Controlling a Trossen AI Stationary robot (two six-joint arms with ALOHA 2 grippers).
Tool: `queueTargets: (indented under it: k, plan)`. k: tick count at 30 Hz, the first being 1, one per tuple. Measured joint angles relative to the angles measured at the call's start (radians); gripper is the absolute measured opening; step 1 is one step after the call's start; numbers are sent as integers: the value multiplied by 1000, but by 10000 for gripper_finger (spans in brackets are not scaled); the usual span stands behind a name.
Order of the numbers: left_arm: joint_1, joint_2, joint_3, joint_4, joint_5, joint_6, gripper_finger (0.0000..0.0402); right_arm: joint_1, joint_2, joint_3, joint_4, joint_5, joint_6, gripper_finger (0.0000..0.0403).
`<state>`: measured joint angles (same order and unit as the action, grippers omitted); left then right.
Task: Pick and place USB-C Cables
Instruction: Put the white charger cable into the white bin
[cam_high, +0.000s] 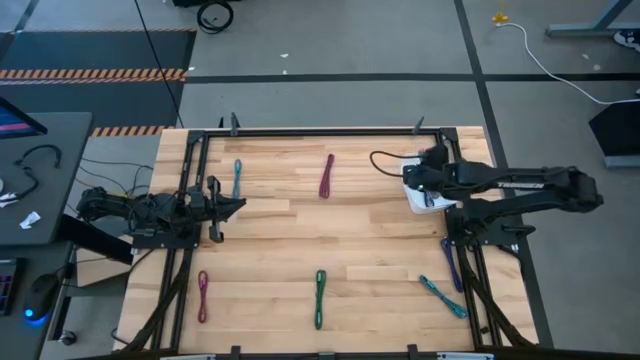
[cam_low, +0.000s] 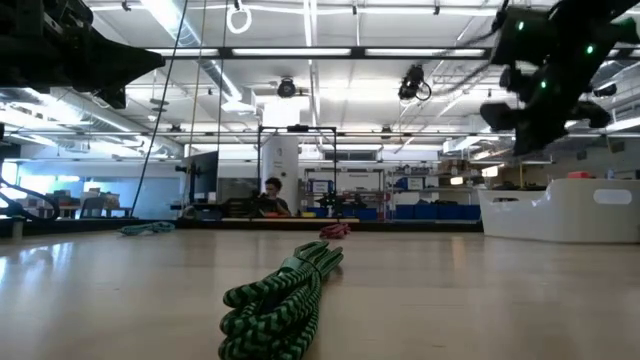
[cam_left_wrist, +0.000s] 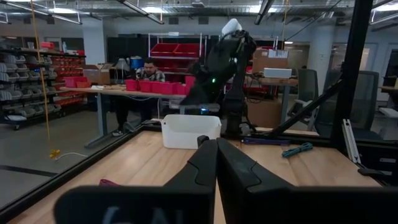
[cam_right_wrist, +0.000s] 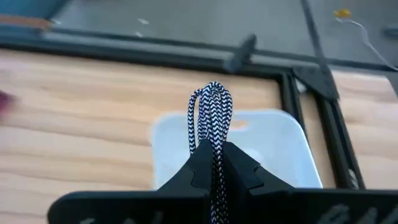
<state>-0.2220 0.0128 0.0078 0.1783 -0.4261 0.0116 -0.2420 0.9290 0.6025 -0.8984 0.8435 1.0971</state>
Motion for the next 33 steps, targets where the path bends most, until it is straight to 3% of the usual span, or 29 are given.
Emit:
queueTargets:
  k: [14, 23, 33]
  plan:
    - [0, 0, 0, 0, 0, 1, 13, -172, 294, -46, 8, -52, 2, 17]
    - [0, 0, 0, 1, 0, 2, 15, -190, 477, -41, 54, -38, -27, 18]
    - [0, 0, 0, 1, 0, 2, 20, -193, 585, -41, 112, -51, -58, 55]
